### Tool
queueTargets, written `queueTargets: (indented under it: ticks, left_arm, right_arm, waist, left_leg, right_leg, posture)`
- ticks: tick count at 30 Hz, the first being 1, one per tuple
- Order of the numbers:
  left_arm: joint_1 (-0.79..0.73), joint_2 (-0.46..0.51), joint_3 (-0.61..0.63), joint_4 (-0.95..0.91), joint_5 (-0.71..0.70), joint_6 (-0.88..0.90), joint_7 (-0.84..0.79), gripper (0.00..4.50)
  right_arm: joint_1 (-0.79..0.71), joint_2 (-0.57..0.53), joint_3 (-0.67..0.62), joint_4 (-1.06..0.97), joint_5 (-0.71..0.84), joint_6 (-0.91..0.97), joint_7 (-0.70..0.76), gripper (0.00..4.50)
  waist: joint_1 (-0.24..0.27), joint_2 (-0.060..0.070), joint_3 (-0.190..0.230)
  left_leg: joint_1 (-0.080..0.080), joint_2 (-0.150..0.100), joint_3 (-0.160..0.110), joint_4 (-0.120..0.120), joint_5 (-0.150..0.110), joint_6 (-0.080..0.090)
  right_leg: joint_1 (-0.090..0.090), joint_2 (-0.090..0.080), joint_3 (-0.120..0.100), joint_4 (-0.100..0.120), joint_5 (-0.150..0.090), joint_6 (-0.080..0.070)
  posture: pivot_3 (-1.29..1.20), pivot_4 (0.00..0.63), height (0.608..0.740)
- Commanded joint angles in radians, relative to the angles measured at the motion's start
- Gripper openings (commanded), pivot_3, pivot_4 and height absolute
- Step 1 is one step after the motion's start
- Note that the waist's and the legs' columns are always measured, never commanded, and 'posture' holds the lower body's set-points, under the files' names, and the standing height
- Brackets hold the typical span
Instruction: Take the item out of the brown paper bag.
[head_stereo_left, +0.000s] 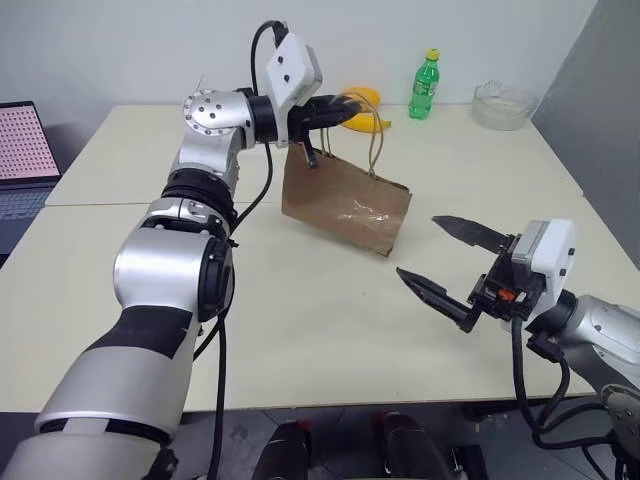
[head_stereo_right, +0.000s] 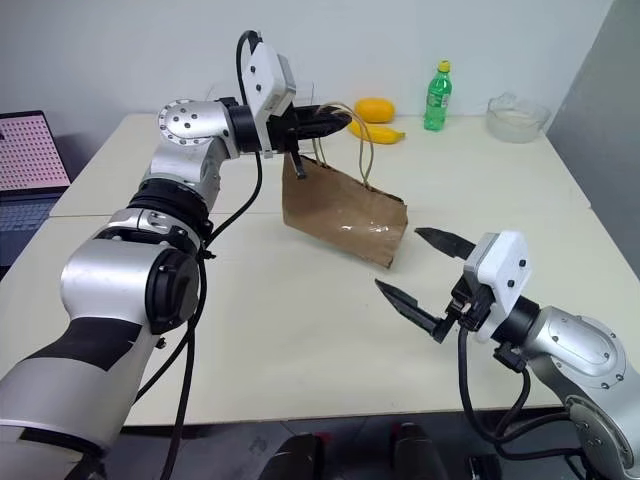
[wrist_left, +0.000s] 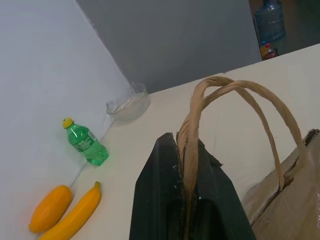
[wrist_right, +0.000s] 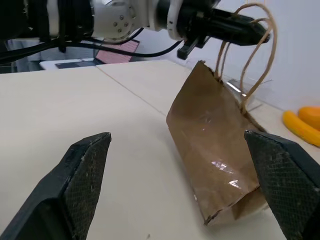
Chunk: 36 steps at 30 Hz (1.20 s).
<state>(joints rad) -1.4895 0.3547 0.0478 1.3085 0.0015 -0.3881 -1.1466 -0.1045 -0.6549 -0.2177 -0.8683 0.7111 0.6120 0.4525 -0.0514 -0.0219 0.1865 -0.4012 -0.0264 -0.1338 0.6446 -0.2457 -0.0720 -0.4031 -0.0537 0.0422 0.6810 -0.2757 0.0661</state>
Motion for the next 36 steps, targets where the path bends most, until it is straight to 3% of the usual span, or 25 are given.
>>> queueTargets:
  ticks: [1, 36]
  left_arm:
    - [-0.019, 0.006, 0.015, -0.013, -0.001, 0.034, 0.044, 0.02]
    - [0.034, 0.05, 0.008, -0.115, -0.017, 0.222, -0.028, 0.02]
  right_arm:
    - [-0.016, 0.001, -0.04, -0.039, 0.026, -0.004, -0.038, 4.5]
    - [-0.018, -0.029, -0.009, -0.015, 0.063, 0.003, -0.047, 4.5]
  waist:
    - [-0.001, 0.0, 0.0]
    - [-0.005, 0.0, 0.0]
  left_leg:
    - [0.0, 0.0, 0.0, 0.0, 0.0, 0.0]
    - [0.0, 0.0, 0.0, 0.0, 0.0, 0.0]
  right_leg:
    - [0.0, 0.0, 0.0, 0.0, 0.0, 0.0]
    - [0.0, 0.0, 0.0, 0.0, 0.0, 0.0]
  posture:
    - [0.0, 0.15, 0.74]
    - [0.0, 0.15, 0.74]
